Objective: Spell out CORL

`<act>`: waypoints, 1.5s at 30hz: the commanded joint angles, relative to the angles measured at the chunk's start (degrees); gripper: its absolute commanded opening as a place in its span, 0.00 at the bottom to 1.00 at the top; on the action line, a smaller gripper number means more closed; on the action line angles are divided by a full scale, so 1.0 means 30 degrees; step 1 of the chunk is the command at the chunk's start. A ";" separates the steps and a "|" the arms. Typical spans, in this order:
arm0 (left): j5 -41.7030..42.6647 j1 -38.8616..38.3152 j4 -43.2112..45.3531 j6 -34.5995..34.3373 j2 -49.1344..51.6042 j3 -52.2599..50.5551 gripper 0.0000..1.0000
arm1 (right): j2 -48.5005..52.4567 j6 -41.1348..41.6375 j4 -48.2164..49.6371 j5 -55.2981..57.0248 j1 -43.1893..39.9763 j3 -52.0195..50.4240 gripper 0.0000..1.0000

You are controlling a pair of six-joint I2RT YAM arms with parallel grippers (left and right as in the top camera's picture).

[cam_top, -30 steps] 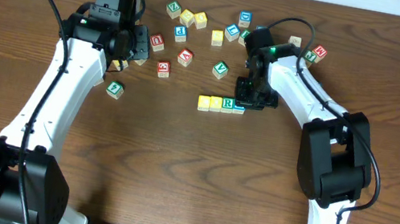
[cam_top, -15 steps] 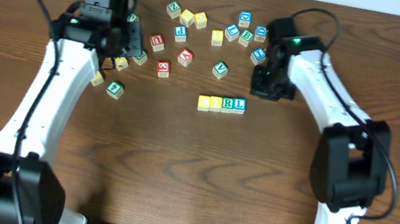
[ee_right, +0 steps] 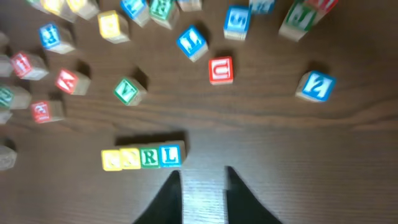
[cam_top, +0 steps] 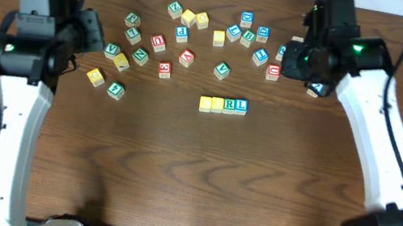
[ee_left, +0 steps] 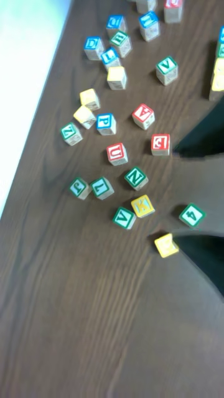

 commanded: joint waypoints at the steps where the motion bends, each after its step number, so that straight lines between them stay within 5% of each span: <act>1: -0.0248 0.0240 -0.0299 0.0131 -0.0437 0.0488 0.51 | -0.1464 -0.0255 -0.0095 0.0867 -0.0146 0.0342 0.32; 9: -0.0240 0.0248 -0.0896 0.0131 -0.0430 0.0437 0.87 | -0.3118 -0.0255 -0.0219 0.0933 -0.0146 0.0342 0.74; 15: -0.0240 0.0248 -0.0998 0.0131 -0.0430 0.0437 0.91 | -0.3206 -0.0248 -0.0291 0.0925 -0.0138 0.0342 0.99; 45: -0.0240 0.0248 -0.0998 0.0131 -0.0430 0.0430 0.93 | -0.4044 -0.1319 -0.1027 0.1843 -0.0197 0.0342 0.99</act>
